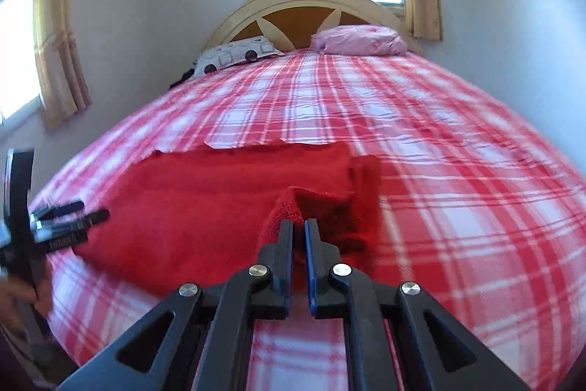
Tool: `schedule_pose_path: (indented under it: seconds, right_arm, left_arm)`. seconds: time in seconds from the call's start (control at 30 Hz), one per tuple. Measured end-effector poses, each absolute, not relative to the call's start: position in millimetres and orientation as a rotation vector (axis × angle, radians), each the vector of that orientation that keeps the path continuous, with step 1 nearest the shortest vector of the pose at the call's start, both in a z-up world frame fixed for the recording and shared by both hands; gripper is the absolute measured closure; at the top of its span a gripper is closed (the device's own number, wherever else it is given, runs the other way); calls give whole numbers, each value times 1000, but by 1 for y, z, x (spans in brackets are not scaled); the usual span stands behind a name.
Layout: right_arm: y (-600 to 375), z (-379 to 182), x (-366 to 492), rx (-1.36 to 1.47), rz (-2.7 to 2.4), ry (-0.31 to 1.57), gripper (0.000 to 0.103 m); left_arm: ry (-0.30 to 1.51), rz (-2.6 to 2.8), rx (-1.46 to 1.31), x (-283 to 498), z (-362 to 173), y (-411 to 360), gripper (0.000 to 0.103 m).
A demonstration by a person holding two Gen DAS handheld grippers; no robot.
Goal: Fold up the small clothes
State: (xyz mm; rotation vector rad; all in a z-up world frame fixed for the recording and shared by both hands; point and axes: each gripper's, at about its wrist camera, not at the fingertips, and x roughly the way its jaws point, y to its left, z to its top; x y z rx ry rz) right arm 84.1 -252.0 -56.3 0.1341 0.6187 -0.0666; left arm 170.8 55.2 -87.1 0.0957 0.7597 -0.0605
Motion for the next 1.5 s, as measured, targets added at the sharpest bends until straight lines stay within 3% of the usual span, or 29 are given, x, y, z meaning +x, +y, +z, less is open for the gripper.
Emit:
schedule_pose_path:
  seconds: [0.57,0.93,1.33,1.5]
  right_arm:
    - [-267,-19,80,94,-177,506,97]
    - [-256,-99,157,170,-89,774,97]
    - [-260,-108,149,190,-65,738,97]
    - [-264,-108,148,213,-54,734,97]
  left_arm:
    - [826,-17,114,184,-109,50,28]
    - [823,6,20,174,-102,77,21]
    - [860,-82,-361,170,-121,108,19]
    - [854,-115,-423,163,-123,107,24]
